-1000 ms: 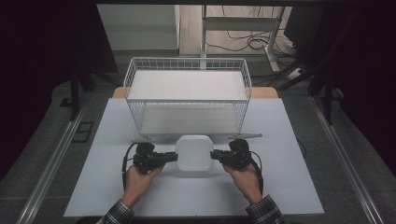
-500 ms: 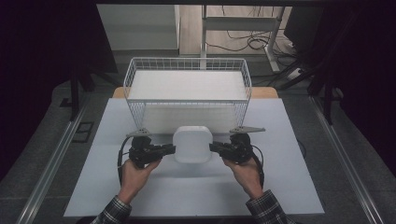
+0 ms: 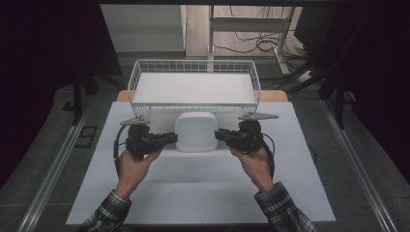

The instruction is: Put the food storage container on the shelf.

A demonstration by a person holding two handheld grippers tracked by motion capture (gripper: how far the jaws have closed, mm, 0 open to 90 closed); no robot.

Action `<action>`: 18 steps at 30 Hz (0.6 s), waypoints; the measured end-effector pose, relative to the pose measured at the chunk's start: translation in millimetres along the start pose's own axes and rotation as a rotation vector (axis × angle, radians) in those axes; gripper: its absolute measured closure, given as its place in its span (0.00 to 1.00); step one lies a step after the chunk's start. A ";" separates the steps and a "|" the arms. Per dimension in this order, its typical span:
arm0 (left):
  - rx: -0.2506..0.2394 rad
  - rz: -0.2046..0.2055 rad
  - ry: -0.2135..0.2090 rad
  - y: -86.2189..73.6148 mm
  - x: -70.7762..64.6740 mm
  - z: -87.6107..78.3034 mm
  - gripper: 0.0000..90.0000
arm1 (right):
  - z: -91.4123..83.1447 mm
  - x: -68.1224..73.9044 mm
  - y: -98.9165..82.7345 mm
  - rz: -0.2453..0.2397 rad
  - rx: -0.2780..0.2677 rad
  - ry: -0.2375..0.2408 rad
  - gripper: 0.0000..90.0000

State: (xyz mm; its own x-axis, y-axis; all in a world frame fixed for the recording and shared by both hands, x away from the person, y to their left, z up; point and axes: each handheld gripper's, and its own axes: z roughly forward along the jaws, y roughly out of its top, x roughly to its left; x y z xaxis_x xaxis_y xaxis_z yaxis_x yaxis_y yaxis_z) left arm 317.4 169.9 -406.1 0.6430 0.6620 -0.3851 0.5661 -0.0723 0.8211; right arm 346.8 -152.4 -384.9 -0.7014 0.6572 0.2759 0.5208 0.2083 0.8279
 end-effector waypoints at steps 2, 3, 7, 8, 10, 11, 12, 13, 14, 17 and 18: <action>-0.007 0.007 0.001 7.8 -1.1 -3.4 0.89 | -2.3 1.7 8.3 -0.004 -0.011 0.001 0.87; -0.018 0.014 0.004 16.7 -2.5 -7.0 0.89 | -4.9 3.5 16.5 -0.014 -0.021 -0.002 0.87; -0.035 0.026 0.008 33.9 -4.1 -13.7 0.89 | -9.2 7.1 34.0 -0.027 -0.043 -0.004 0.87; -0.035 0.026 0.008 33.9 -4.1 -13.7 0.89 | -9.9 7.5 38.7 -0.032 -0.050 -0.003 0.87; -0.043 0.029 0.009 43.1 -4.1 -16.6 0.89 | -10.5 8.0 43.4 -0.033 -0.057 -0.002 0.87; -0.044 0.032 0.010 46.7 -3.9 -17.7 0.89 | -11.8 8.7 51.6 -0.036 -0.066 -0.005 0.87; -0.047 0.034 0.011 51.4 -3.7 -19.0 0.89 | -12.3 9.2 56.2 -0.038 -0.071 -0.005 0.87; -0.050 0.038 0.016 61.8 -3.8 -21.3 0.89 | -13.1 9.4 61.9 -0.039 -0.077 -0.007 0.87; -0.050 0.038 0.016 61.8 -3.8 -21.3 0.89 | -13.1 9.4 61.9 -0.039 -0.077 -0.007 0.87; -0.052 0.040 0.022 79.7 -2.1 -24.0 0.89 | -13.9 8.5 78.6 -0.038 -0.093 -0.008 0.87; -0.052 0.040 0.022 79.7 -2.1 -24.0 0.89 | -13.9 8.5 78.6 -0.038 -0.093 -0.008 0.87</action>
State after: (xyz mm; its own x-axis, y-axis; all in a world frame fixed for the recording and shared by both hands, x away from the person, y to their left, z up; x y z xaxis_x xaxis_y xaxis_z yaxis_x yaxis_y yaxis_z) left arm 348.8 180.7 -329.8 0.6527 0.6756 -0.3428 0.5122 -0.0601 0.8568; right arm 375.0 -140.5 -310.7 -0.7156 0.6562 0.2395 0.4462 0.1656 0.8795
